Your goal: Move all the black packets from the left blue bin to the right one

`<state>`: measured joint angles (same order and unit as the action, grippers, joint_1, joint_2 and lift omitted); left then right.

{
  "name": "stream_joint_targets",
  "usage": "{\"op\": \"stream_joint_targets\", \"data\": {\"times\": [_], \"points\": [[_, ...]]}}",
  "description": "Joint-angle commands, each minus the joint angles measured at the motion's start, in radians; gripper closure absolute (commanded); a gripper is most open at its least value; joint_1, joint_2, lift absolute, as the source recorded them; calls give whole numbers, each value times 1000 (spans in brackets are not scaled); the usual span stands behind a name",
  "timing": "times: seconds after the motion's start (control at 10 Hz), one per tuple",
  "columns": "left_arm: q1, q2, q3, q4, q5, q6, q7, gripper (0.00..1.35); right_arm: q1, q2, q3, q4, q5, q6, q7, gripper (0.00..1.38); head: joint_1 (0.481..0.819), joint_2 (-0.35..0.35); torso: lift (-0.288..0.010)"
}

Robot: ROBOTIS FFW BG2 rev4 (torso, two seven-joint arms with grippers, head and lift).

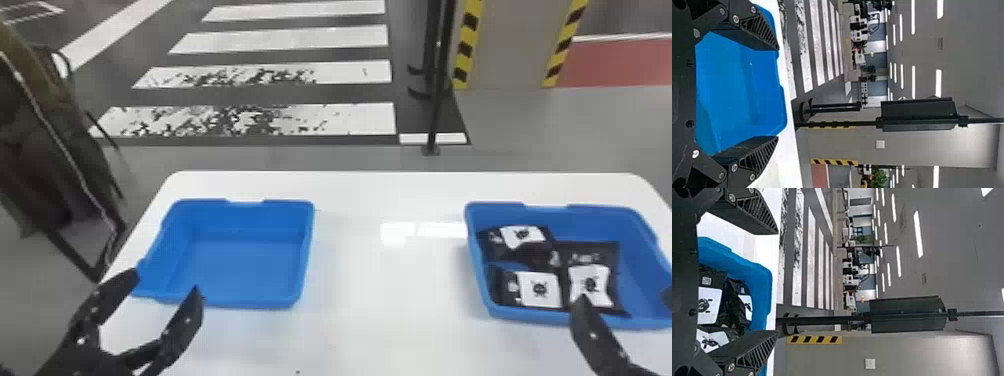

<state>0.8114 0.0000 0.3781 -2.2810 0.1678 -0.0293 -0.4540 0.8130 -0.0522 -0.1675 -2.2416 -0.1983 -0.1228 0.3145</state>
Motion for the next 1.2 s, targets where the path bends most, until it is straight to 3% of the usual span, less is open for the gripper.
{"op": "stream_joint_targets", "data": {"times": [0.0, 1.1], "points": [[-2, -3, -1, 2, 2, 2, 0, 249, -1, 0, 0, 4, -5, 0, 0, 127, 695, 112, -140], [-2, -3, -5, 7, 12, 14, 0, 249, -6, 2, 0, 19, -25, 0, 0, 127, 695, 105, -140]]}}
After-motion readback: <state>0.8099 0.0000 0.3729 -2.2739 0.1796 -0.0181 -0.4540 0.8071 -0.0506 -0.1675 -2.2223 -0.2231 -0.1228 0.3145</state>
